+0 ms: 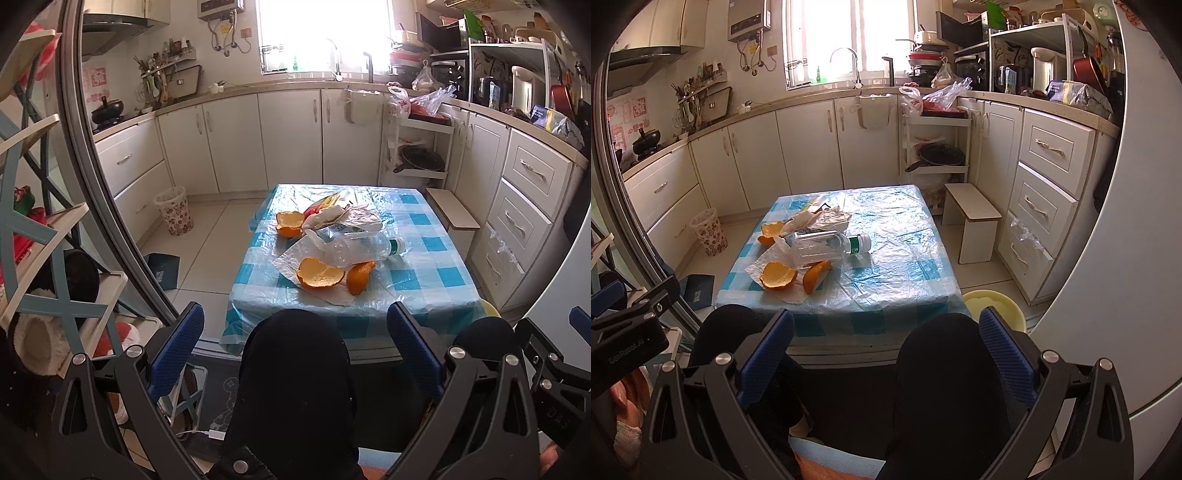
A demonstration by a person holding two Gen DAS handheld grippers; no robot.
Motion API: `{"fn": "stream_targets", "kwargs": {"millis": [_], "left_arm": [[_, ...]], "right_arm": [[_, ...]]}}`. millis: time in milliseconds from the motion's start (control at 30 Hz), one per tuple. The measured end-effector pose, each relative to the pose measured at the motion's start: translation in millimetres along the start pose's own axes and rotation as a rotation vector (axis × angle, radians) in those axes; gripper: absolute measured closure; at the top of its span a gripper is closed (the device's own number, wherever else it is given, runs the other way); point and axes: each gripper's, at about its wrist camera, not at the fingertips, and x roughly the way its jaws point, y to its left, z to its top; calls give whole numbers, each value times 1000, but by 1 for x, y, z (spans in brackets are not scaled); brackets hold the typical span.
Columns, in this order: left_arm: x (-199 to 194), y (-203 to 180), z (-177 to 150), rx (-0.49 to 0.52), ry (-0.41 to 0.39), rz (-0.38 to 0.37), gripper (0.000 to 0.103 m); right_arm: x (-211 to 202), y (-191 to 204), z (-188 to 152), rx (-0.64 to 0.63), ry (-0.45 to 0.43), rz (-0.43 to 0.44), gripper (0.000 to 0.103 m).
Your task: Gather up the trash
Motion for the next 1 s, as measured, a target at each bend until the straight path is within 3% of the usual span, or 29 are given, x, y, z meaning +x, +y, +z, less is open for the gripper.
{"fn": "stream_targets", "kwargs": {"millis": [1000], "left_arm": [[-3, 3, -1, -3, -1, 3, 8]], "right_arm": [[-8, 7, 2, -18, -20, 9, 7]]}}
